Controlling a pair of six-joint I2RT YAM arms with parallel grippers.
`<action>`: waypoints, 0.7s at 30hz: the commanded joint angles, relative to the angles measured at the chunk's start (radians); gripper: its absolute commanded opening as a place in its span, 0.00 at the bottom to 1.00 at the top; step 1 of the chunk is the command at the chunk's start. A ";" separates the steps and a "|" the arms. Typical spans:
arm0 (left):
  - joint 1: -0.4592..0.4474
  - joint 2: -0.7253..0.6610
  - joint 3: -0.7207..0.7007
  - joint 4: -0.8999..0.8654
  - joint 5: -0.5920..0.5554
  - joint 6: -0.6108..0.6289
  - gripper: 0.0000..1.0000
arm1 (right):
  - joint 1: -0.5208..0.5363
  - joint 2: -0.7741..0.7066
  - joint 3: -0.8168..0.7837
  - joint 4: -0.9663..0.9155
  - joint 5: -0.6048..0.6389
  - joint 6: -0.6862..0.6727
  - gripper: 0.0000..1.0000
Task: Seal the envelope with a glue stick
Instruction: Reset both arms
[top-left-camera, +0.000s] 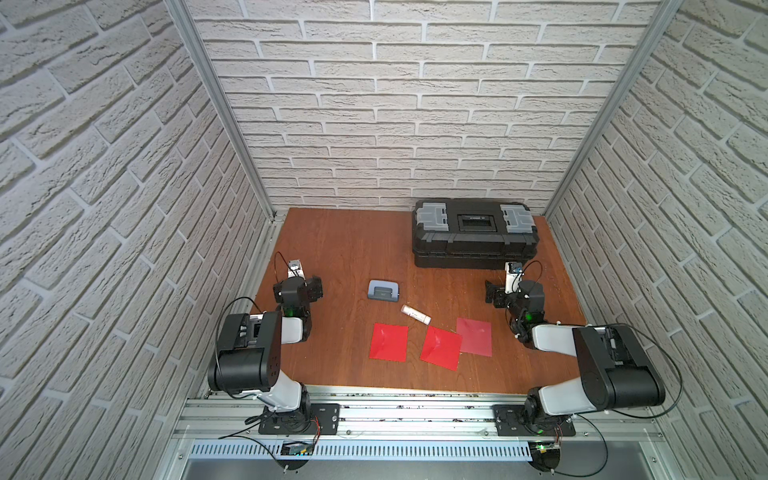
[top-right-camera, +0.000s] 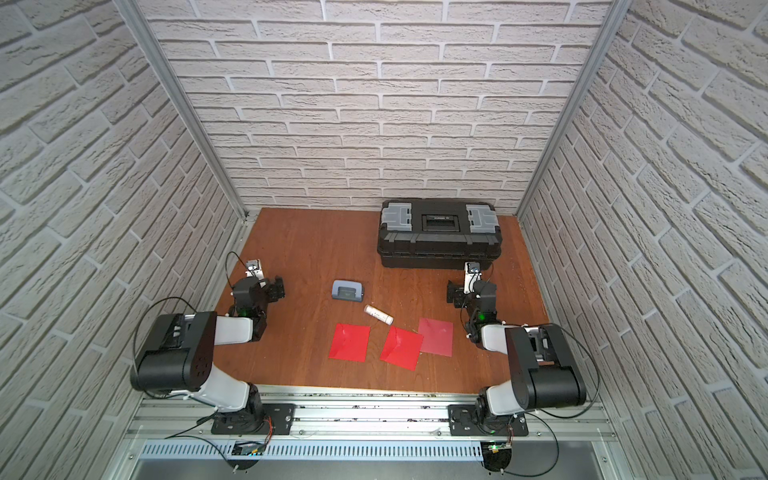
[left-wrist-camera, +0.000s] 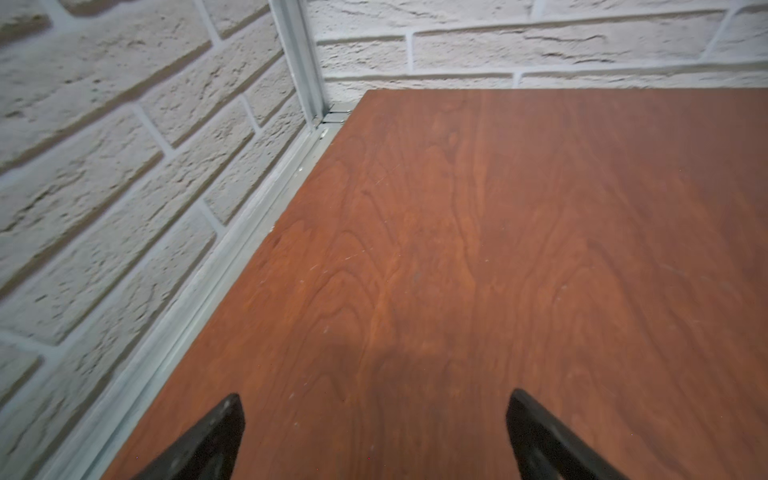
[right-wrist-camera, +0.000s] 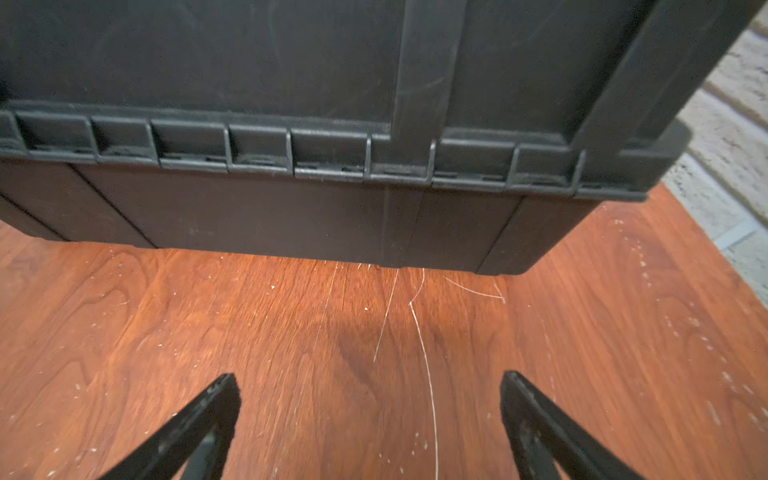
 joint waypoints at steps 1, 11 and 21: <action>0.008 0.017 -0.018 0.106 0.079 0.004 0.98 | -0.003 0.043 0.020 0.134 -0.035 -0.020 0.99; 0.007 0.014 -0.021 0.103 0.080 0.007 0.98 | -0.001 0.028 0.039 0.069 -0.029 -0.022 0.99; 0.011 0.013 -0.015 0.092 0.092 0.005 0.98 | 0.000 0.026 0.041 0.063 -0.029 -0.023 0.99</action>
